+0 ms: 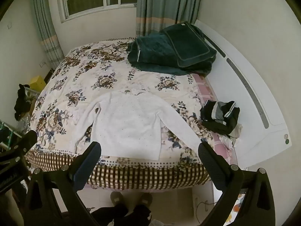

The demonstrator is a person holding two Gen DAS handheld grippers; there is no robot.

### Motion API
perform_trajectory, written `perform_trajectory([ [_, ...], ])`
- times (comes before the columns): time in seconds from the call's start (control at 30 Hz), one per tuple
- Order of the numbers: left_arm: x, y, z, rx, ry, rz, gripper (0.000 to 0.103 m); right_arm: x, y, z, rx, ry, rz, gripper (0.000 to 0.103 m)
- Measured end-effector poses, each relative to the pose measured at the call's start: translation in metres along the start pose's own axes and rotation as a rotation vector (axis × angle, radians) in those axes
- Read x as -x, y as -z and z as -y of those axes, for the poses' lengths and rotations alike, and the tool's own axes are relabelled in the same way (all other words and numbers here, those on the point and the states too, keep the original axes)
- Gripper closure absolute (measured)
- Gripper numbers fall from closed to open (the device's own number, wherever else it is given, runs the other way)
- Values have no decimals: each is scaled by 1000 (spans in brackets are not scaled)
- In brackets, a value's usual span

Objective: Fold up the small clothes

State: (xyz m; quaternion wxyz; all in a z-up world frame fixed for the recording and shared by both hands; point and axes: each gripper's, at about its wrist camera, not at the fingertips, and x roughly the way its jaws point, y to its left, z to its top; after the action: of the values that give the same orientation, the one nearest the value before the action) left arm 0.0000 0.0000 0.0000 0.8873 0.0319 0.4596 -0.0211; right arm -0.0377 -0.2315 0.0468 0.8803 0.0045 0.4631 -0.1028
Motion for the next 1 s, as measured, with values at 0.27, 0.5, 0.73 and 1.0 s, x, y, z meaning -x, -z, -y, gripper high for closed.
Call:
perform_trajectory([
  [0.27,-1,0,1,-4,-5,5,0,3,-2,0,-2,-3,1,0],
  [0.5,2,-5,0,-4,-6,12,0,6,-2,1,-2,-2,6,0],
  [0.73,3,-10,-3,-3,-7,19,0,8,-1,2,-4,-3,10,0],
  [1.0,7,-20,-1,-3,-8,26,0,11,-6,-1,-8,-3,12,0],
])
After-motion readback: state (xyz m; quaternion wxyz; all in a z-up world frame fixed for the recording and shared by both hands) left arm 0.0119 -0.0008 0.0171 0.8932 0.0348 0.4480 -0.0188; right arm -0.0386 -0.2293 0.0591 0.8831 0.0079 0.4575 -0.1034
